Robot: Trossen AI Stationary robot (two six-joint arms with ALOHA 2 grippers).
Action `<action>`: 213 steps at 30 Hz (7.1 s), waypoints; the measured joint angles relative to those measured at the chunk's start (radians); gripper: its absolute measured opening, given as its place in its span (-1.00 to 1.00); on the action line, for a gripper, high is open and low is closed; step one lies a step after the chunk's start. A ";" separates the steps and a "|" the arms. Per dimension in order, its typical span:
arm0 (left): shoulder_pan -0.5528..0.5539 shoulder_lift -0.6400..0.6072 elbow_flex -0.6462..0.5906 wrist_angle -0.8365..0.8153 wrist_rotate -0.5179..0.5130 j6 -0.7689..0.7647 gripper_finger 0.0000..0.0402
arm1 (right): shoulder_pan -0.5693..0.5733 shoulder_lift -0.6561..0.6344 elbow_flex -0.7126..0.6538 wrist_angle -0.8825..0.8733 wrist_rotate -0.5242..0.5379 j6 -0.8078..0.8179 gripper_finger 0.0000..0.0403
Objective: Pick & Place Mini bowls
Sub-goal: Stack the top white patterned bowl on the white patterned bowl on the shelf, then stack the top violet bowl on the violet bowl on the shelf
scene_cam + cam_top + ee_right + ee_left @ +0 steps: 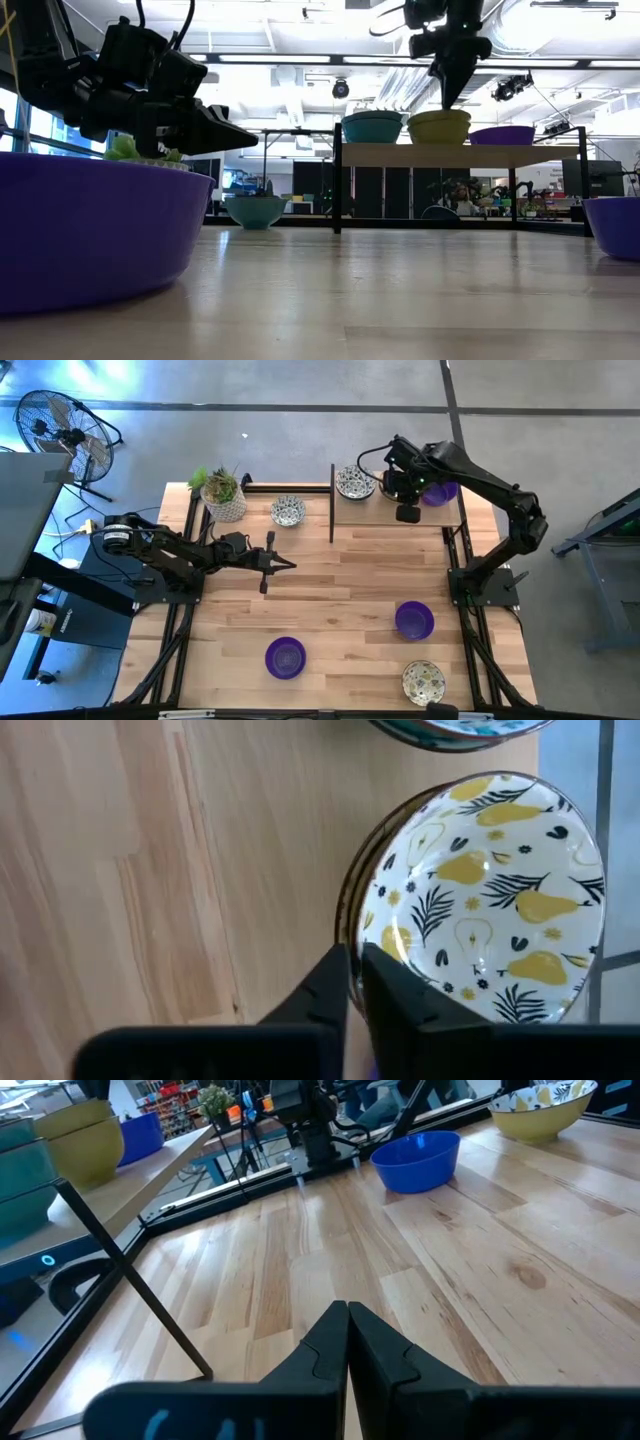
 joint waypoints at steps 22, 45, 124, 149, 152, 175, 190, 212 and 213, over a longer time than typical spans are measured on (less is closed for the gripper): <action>0.000 0.000 0.000 0.000 0.001 -0.007 -1.00 | 0.000 0.006 0.000 0.030 -0.030 0.002 -0.97; 0.000 0.000 0.000 0.002 0.006 -0.007 -1.00 | -0.013 0.012 -0.045 0.070 0.008 0.005 -0.87; 0.000 0.000 0.000 0.003 0.020 0.000 -1.00 | 0.191 -0.462 -0.530 0.621 -0.231 0.339 -1.00; -0.001 0.000 0.060 -0.096 0.032 0.001 -1.00 | 1.099 -0.521 -0.898 0.515 0.118 1.376 -0.82; -0.001 0.000 0.060 -0.103 0.032 0.001 -1.00 | 1.150 -0.450 -0.858 0.501 0.070 1.437 -0.74; -0.049 0.000 0.060 -0.103 0.027 0.041 -1.00 | 1.276 0.006 -0.640 0.462 -0.070 1.713 -0.16; -0.058 0.000 0.060 -0.103 -0.002 0.053 -1.00 | 1.229 0.100 -0.641 0.477 -0.084 1.655 -0.63; -0.058 0.000 0.060 -0.105 -0.001 0.046 -1.00 | 1.079 -0.002 -0.447 0.364 -0.005 1.318 -0.98; -0.058 0.000 0.060 -0.105 -0.001 0.046 -1.00 | 1.067 -0.011 -0.426 0.341 0.003 1.300 -0.97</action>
